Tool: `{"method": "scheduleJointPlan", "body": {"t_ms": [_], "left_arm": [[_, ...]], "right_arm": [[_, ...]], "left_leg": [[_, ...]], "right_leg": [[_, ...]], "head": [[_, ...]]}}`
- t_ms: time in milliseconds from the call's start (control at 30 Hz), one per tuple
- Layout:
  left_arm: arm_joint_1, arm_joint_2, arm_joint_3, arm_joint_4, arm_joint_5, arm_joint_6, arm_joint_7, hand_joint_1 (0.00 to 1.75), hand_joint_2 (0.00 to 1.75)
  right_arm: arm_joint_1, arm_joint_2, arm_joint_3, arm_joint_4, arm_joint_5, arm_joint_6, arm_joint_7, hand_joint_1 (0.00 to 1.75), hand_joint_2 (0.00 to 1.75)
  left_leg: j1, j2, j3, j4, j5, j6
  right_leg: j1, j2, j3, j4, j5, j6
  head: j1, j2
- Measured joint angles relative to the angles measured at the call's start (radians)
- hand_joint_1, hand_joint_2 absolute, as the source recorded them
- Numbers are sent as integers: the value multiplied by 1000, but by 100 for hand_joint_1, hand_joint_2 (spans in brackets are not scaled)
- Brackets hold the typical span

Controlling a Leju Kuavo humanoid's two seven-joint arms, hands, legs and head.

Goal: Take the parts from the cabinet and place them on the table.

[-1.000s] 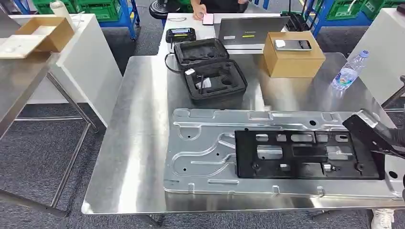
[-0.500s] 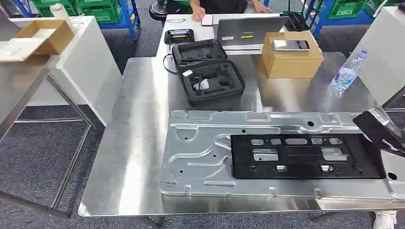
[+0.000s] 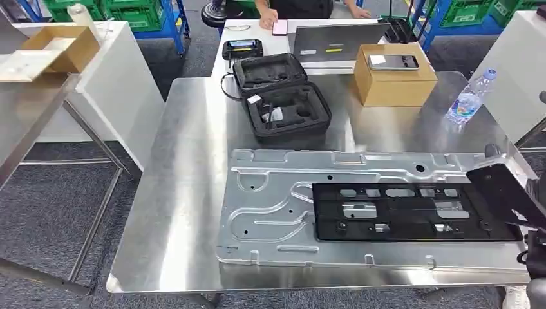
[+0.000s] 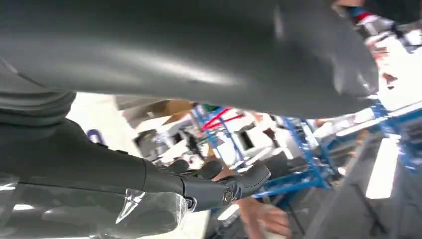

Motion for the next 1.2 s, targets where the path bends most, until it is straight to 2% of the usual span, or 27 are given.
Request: {"method": "scheduleJointPlan", "body": {"t_ms": [33, 67, 167, 200, 233, 267, 333, 367, 400, 467, 533, 567, 633, 667, 700, 733, 767, 833, 867, 900, 967, 1000, 1033, 1067, 1100, 1167, 1200], "left_arm": [[0, 0, 1, 0, 1, 2, 0, 0, 0], [-1, 1, 1, 0, 2, 2, 0, 0, 0], [0, 1, 2, 0, 6, 2, 0, 0, 0], [2, 1, 2, 0, 6, 2, 0, 0, 0], [2, 1, 2, 0, 7, 2, 0, 0, 0], [2, 1, 3, 0, 9, 2, 0, 0, 0], [1, 0, 3, 0, 10, 2, 0, 0, 0], [1, 0, 3, 0, 10, 2, 0, 0, 0], [1, 0, 3, 0, 10, 2, 0, 0, 0], [1, 0, 3, 0, 10, 2, 0, 0, 0], [1, 1, 3, 0, 11, 5, 0, 0, 0], [1, 1, 3, 0, 11, 5, 0, 0, 0], [1, 0, 3, 0, 12, 6, -1, 0, 0], [2, 0, 4, 0, 12, 6, -1, 0, 0], [3, 0, 4, 0, 12, 6, -2, 0, 0], [4, 0, 4, 0, 12, 6, -2, 0, 0], [4, 0, 4, 0, 12, 6, -2, 0, 0], [2, 0, 4, 0, 15, 6, -3, 0, 0], [1, 0, 4, 0, 17, 8, -3, 0, 0], [-1, 0, 4, 0, 18, 8, -3, 0, 0], [1, 0, 4, 0, 18, 8, -3, 0, 0], [2, 0, 4, 0, 18, 8, -3, 0, 0], [2, 0, 4, 0, 18, 8, -3, 0, 0], [0, 0, 4, 0, 18, 8, -3, 0, 0], [-1, 2, 5, 0, 18, 8, -3, 0, 0], [0, 1, 5, 0, 18, 7, -3, 0, 0], [1, 1, 5, 0, 18, 5, -2, 0, 0]], "right_arm": [[1, 3, 5, -21, 3, 0, 2, 0, 0], [0, 8, 11, -42, 10, 0, 2, 0, 0], [2, 21, 27, -88, 19, 0, 10, 0, 0], [2, 26, 32, -100, 21, 0, 10, 0, 0], [2, 31, 37, -112, 21, 0, 11, 0, 0], [2, 34, 41, -124, 23, 0, 12, 0, 0], [2, 40, 50, -148, 31, 0, 12, 0, 0], [1, 42, 54, -157, 34, 0, 12, 0, 0], [2, 46, 59, -167, 40, -1, 13, 0, 0], [2, 53, 68, -186, 48, -5, 16, 0, 0], [2, 59, 77, -202, 55, -10, 16, 0, 0], [2, 61, 80, -211, 58, -14, 16, 0, 0], [2, 68, 89, -225, 62, -19, 15, 0, 0], [2, 71, 93, -230, 63, -22, 15, 0, 0], [3, 76, 98, -232, 63, -27, 15, 0, 0], [5, 78, 102, -233, 63, -30, 15, 0, 0], [7, 81, 106, -233, 63, -36, 15, 0, 0], [12, 87, 111, -239, 64, -51, 8, 0, 0], [13, 90, 114, -241, 66, -58, 6, 0, 0], [16, 93, 116, -243, 68, -63, 4, 0, 0], [20, 99, 124, -246, 73, -69, 0, 0, 0], [23, 101, 127, -248, 77, -72, -1, 0, 0], [25, 101, 129, -252, 80, -74, -1, 0, 0], [28, 104, 131, -252, 82, -77, -2, 0, 0], [29, 105, 132, -253, 84, -78, -2, 0, 0], [38, 111, 137, -255, 87, -80, -2, 0, 0], [41, 114, 140, -255, 89, -80, -2, 0, 0]], "left_leg": [[9, 2, 9, -10, 11, 3], [10, 1, 13, -14, 12, 8], [8, 1, 13, -13, 12, 10], [8, 2, 13, -13, 12, 10], [9, 2, 13, -12, 11, 10], [9, 1, 14, -11, 11, 9], [10, -1, 19, -10, 8, 5], [6, -1, 17, -6, 4, 0], [2, -2, 13, 1, 0, -6], [4, -1, 12, -1, 2, -8], [8, -1, 8, 10, -8, -19], [10, 0, -6, 47, -39, -27], [18, 0, -77, 210, -131, -39], [20, 0, -112, 289, -163, -42], [21, 0, -133, 342, -176, -44], [22, 0, -129, 338, -165, -44], [24, 0, -100, 287, -136, -44], [24, 0, 7, 86, -50, -37], [24, 0, 49, 8, -31, -31], [15, 0, 48, -4, -31, -32], [13, 0, 40, 0, -27, -27], [10, 0, 39, -1, -23, -21], [20, 2, 41, -15, -9, -9], [20, 2, 40, -18, -2, -4], [20, 4, 34, -18, 2, 3], [18, 4, 25, -17, 8, 7], [16, 4, 20, -16, 11, 7]], "right_leg": [[-5, -3, -10, 25, -12, 0], [0, -2, -25, 67, -42, 1], [2, -2, -131, 295, -157, 6], [2, -2, -151, 335, -161, 7], [2, -2, -144, 319, -143, 8], [0, -2, -113, 257, -104, 8], [-3, -3, -15, 68, -20, 8], [-3, -2, 18, 2, -17, 7], [3, -1, 17, -1, -10, -6], [6, -1, 15, 0, -9, -12], [2, -2, 14, -5, -3, -25], [2, -3, 13, -5, -2, -28], [3, -4, 7, -4, 2, -35], [4, -4, 4, -4, 3, -36], [4, -4, 1, -4, 4, -38], [4, -4, 0, -4, 5, -38], [3, -4, 0, -4, 6, -37], [3, -4, 3, -4, 9, -33], [3, -4, 2, -4, 11, -30], [9, -3, 0, -2, 12, -26], [6, -4, -2, -3, 18, -16], [4, -4, -2, -7, 23, -9], [7, -3, -5, -6, 21, -3], [2, -3, -15, 14, -3, -4], [3, -3, -38, 71, -49, -4], [3, -3, -108, 249, -142, 0], [3, -3, -132, 316, -166, 2]], "head": [[0, 0], [3, 0], [4, 0], [5, 0], [5, 0], [5, 0], [5, 0], [5, 0], [4, 0], [3, 0], [4, 0], [2, 0], [0, 0], [0, 0], [0, 0], [0, 0], [0, 0], [0, 0], [0, 0], [0, 0], [1, 0], [1, 0], [1, 0], [1, 0], [4, 0], [6, 0], [7, 0]]}}
